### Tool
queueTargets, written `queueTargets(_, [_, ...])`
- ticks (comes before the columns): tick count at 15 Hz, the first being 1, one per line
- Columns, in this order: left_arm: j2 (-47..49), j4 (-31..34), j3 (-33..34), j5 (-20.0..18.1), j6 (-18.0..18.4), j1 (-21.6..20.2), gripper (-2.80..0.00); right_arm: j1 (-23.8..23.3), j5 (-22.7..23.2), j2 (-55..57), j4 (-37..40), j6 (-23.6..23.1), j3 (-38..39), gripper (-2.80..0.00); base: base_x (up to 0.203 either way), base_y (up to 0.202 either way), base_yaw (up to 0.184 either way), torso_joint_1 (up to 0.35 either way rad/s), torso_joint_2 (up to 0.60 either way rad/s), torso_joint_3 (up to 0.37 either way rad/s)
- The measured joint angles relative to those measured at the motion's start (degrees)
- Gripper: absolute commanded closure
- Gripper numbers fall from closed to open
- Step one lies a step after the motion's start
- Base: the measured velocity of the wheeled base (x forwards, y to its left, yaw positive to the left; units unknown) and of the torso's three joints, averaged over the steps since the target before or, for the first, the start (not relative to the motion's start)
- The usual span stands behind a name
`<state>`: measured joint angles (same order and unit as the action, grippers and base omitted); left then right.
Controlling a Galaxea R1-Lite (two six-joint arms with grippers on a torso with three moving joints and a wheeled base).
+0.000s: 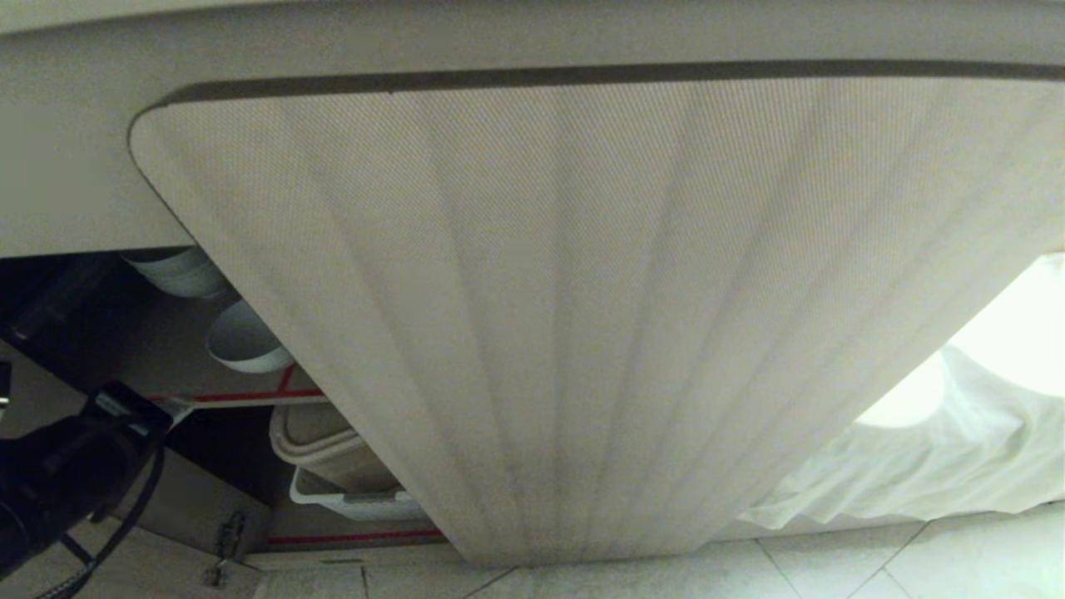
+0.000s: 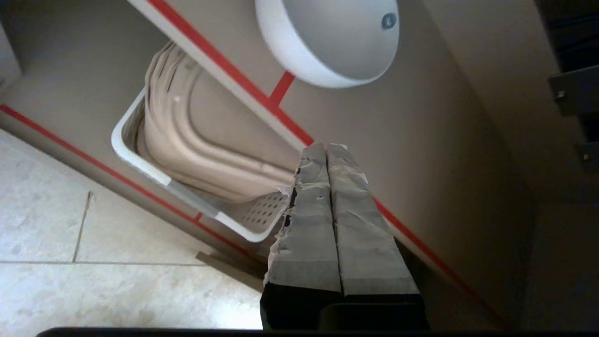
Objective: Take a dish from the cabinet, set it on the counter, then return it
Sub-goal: Take the bowl from the cabinet
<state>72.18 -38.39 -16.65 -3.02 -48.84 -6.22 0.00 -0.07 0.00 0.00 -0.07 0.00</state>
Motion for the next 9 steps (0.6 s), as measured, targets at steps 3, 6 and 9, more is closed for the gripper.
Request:
queueTargets(3, [1.08,0.05,-1.73,0.05,0.01,-0.08,0.0,0.02,-0.02,0.0,0.0,0.0,0.0,0.0,0.0,0.0,0.0,0.0,0.0,0.0])
queueTargets(6, [2.45,-0.02,-2.72,0.03,-0.08,-0.09,0.0,0.0,-0.02,0.0,0.0,0.0,0.0,0.0,0.0,0.0,0.0,0.0,0.0,0.0])
queueTargets(9, [3.56,-0.04,-3.5,0.05,-0.19,-0.04,0.0,0.0,-0.04,0.0,0.0,0.0,0.0,0.0,0.0,0.0,0.0,0.0,0.0,0.0])
